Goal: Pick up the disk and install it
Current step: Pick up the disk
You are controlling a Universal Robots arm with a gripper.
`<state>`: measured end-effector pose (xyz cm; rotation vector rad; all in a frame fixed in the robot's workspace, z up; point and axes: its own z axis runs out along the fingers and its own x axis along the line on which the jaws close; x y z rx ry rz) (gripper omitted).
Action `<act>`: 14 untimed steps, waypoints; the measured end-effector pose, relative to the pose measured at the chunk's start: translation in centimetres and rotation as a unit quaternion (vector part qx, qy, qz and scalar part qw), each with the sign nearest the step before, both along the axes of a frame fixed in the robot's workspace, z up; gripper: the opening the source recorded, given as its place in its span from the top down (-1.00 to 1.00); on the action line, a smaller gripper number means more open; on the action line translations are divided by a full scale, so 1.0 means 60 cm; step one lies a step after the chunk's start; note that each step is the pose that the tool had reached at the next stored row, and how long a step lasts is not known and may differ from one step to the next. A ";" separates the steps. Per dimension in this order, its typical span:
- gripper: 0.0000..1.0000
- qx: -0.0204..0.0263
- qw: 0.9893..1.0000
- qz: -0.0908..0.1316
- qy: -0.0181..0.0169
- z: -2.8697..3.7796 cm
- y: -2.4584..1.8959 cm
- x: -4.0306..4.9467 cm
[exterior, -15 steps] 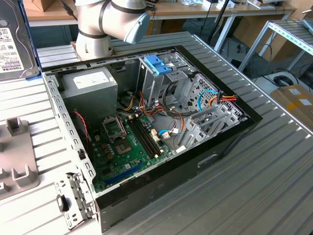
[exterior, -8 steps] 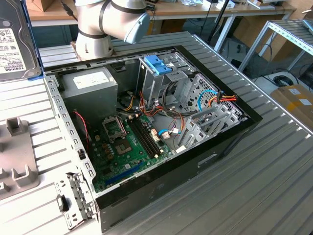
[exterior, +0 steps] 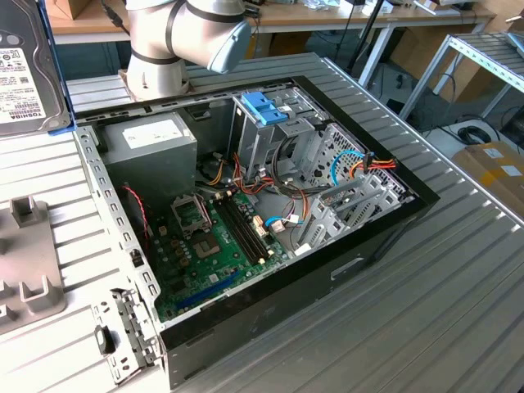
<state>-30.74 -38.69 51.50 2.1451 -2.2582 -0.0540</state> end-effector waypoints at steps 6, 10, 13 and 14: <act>0.26 0.000 1.000 0.000 0.000 -0.001 0.0000 0.003; 0.26 0.000 1.000 0.000 0.000 -0.001 0.0000 0.006; 0.26 0.000 1.000 0.000 0.000 -0.001 0.0000 0.007; 0.26 -0.001 1.000 0.000 0.000 -0.001 0.0000 0.007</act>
